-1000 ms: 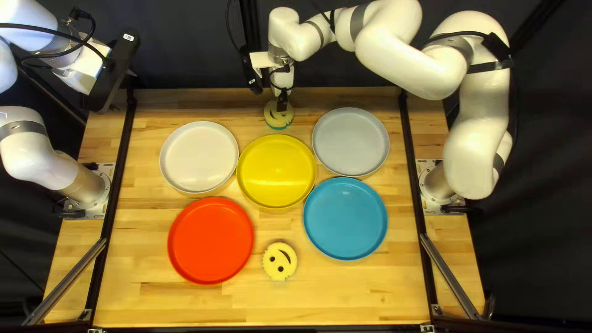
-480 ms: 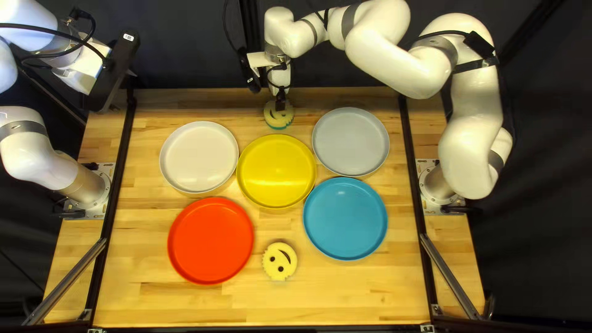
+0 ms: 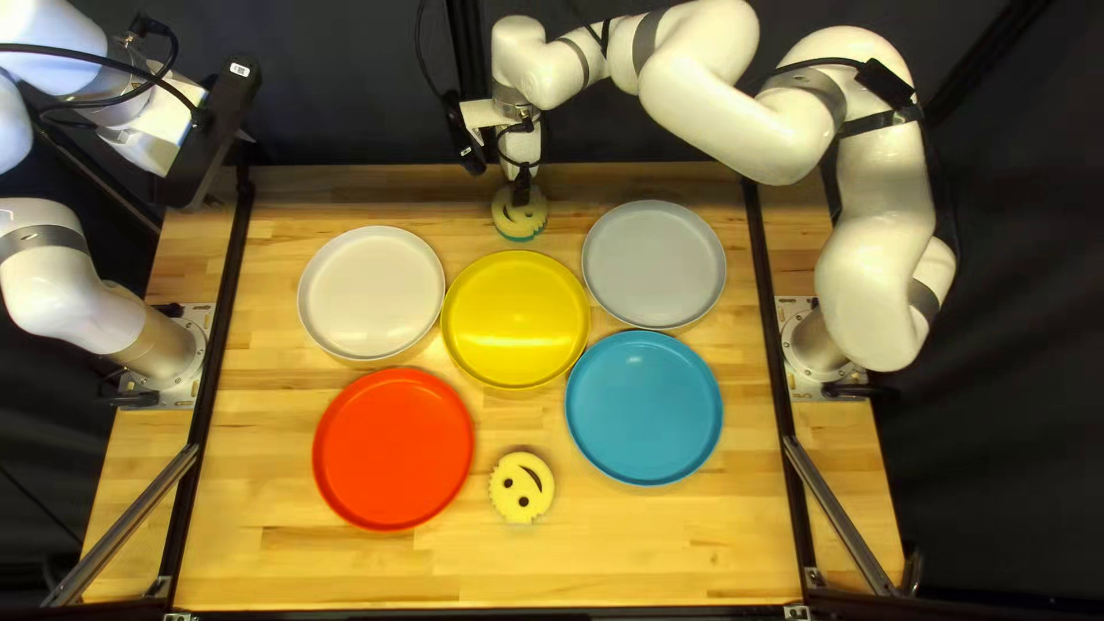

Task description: Pick up sponge and scrub the plate

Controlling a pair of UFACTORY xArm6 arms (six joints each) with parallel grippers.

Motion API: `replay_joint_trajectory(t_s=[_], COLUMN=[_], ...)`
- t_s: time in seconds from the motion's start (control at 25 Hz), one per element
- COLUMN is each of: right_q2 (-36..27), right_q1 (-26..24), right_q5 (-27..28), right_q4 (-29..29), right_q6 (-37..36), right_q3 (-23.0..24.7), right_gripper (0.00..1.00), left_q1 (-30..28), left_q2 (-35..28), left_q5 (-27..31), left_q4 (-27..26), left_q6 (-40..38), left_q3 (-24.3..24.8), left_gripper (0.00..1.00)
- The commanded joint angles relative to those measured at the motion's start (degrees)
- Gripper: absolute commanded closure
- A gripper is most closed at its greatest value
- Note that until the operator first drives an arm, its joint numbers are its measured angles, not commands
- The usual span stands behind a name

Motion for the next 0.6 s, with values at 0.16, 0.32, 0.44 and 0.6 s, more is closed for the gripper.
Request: replay_joint_trajectory(t_s=[0.16,0.32,0.44,0.6], right_q2=[-7.9,-13.4,-18.3,-26.0], right_q1=[1.3,2.6,3.2,3.7], right_q5=[-1.3,-2.6,-4.0,-6.1], right_q4=[-1.3,-2.0,-2.9,-5.5], right_q6=[2.4,4.0,4.7,7.7], right_q3=[7.4,13.5,18.9,27.6], right_gripper=[1.00,1.00,1.00,1.00], left_q1=[0.0,0.0,0.0,0.0], left_q2=[0.0,0.0,0.0,0.0], left_q5=[0.0,0.0,0.0,0.0], left_q4=[0.0,0.0,0.0,0.0], left_q6=[0.0,0.0,0.0,0.0], left_q3=[0.0,0.0,0.0,0.0], left_gripper=[0.00,0.00,0.00,0.00])
